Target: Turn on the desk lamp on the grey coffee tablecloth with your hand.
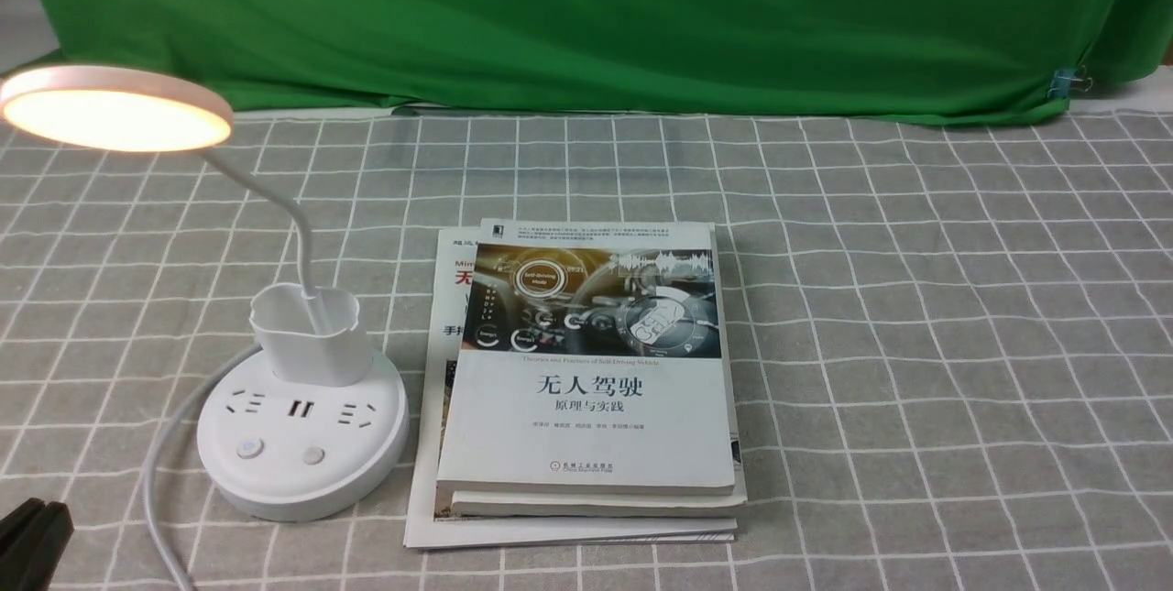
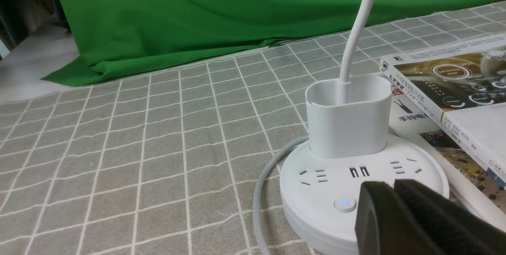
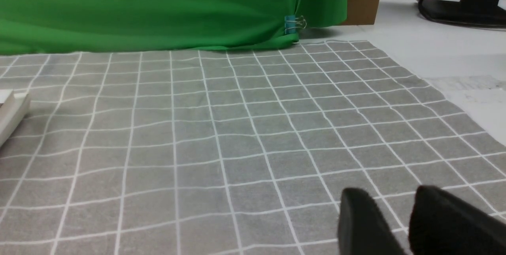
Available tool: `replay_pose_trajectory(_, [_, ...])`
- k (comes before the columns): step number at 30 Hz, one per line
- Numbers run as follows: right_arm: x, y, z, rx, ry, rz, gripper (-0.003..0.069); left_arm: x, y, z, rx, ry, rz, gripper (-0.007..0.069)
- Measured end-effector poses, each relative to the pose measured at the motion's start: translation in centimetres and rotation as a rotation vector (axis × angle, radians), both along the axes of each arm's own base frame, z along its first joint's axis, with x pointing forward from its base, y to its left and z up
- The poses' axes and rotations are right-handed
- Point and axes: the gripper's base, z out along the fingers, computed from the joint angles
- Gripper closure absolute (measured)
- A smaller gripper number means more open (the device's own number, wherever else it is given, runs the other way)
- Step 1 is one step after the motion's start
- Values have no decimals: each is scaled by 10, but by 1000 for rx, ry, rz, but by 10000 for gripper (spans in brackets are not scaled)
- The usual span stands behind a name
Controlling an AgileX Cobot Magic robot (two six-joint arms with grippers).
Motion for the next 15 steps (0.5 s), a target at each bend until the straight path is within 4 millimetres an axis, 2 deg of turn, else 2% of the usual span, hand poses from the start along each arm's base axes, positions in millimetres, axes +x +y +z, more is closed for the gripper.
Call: replay_pose_trajectory(15, [0, 0, 0, 0, 0, 0, 414, 0, 3, 0, 5, 0, 59, 606])
